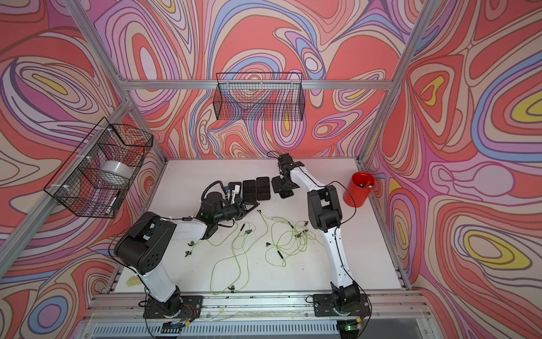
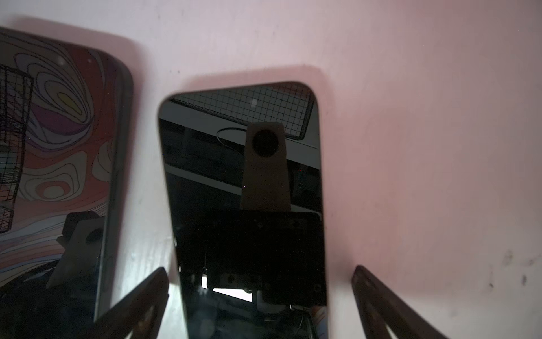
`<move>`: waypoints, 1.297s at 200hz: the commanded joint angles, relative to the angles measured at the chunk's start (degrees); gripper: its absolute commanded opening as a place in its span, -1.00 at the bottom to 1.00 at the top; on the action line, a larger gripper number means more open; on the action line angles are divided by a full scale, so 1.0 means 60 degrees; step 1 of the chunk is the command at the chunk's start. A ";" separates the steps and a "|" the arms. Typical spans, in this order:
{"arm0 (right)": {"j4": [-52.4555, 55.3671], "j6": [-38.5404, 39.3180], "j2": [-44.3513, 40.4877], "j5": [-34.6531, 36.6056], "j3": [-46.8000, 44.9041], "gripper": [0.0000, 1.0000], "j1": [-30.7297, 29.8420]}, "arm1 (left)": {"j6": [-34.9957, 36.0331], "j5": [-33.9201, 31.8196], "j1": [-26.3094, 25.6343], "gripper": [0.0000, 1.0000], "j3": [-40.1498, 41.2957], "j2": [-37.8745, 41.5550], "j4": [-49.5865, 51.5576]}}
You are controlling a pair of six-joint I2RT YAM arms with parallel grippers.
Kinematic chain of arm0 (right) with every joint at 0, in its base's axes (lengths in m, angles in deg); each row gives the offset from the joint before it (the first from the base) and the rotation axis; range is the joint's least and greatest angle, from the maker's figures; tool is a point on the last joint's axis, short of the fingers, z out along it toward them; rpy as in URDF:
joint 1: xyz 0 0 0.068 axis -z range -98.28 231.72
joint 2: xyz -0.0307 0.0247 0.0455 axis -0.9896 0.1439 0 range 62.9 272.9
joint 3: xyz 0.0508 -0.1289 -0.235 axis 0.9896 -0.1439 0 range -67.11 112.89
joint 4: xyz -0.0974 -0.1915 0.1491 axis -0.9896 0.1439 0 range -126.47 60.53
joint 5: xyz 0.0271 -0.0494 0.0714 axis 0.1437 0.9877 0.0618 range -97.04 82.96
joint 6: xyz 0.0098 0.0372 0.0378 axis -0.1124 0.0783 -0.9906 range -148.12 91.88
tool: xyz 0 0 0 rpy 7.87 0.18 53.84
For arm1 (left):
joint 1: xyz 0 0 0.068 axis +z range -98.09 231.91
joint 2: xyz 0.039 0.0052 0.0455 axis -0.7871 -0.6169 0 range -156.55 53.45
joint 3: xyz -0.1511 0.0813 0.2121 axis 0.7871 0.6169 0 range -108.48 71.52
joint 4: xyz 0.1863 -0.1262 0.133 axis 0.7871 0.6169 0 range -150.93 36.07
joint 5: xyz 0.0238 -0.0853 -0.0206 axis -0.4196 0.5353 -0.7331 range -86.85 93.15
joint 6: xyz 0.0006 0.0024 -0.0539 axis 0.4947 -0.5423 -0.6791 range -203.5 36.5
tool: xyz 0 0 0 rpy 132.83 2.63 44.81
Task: Plug wired earphones into phones
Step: Pick up the phone at the center of the board.
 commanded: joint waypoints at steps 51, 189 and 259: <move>0.1382 -0.1037 0.0022 0.1168 -0.0733 0.40 -0.0096 | 0.0382 0.0072 0.0019 -1.00 -0.0374 0.0186 0.0396; 0.2381 -0.3648 -0.1318 0.0468 -0.3055 0.83 0.0908 | 0.1641 0.0237 -0.0475 -1.00 -0.0559 0.0259 0.0650; 0.2150 -0.3783 -0.1770 -0.0302 -0.2935 0.22 0.1080 | 0.2644 -0.0024 -0.0919 -1.00 -0.0055 0.0038 -0.1684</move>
